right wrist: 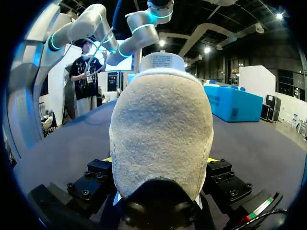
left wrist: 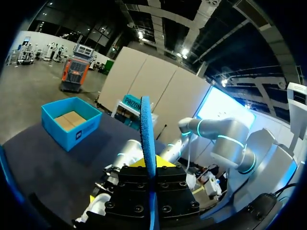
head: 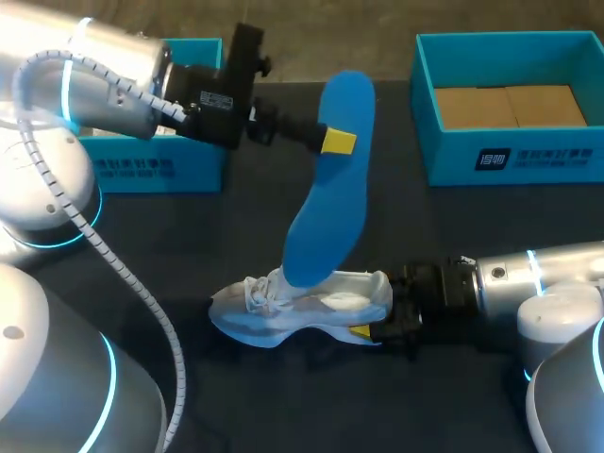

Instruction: Take the shoe out of the shoebox, open the shoe tongue, remove and reinsert the insole, then place the shoe into the shoebox

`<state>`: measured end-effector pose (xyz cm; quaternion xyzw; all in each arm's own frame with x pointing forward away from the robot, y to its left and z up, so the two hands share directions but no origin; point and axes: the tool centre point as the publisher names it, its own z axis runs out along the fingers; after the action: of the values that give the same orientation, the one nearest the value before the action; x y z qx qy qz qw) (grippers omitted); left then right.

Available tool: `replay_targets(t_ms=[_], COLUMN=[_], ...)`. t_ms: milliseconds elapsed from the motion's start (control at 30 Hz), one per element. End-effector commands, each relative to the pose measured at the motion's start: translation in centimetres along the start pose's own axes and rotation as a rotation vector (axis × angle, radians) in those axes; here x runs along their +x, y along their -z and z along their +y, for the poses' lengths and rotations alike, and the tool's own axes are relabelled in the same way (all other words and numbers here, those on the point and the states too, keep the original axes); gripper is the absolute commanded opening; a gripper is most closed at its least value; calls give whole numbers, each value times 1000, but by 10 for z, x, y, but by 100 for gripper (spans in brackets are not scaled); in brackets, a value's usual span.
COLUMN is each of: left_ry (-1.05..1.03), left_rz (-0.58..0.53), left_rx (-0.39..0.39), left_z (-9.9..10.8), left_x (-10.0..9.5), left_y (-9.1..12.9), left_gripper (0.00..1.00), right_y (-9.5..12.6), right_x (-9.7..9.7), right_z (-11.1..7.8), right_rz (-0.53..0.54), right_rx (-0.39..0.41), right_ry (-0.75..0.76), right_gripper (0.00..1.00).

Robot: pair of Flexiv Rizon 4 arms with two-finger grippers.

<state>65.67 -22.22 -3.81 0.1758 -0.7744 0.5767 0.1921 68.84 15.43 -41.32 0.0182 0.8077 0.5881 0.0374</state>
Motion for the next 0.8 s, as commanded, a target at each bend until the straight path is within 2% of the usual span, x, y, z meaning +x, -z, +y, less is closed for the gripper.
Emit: replay_targets(t_ms=[33, 200, 300, 600, 800], left_ry=[-45, -48, 0, 8, -1], left_rz=[27, -6, -8, 61, 80], left_rx=[80, 148, 153, 81, 97], left_z=[-1, -19, -29, -37, -42], left_x=[9, 27, 32, 48, 57], left_y=[13, 27, 31, 42, 50], left_gripper=[0, 0, 0, 0, 0], right_y=[-1, -1, -1, -1, -1], right_x=[0, 0, 0, 0, 0], right_z=[1, 1, 1, 1, 1], right_rz=[-1, -1, -1, -1, -1], right_rx=[5, 5, 5, 5, 5], right_ry=[0, 0, 0, 0, 0], right_gripper=[0, 0, 0, 0, 0])
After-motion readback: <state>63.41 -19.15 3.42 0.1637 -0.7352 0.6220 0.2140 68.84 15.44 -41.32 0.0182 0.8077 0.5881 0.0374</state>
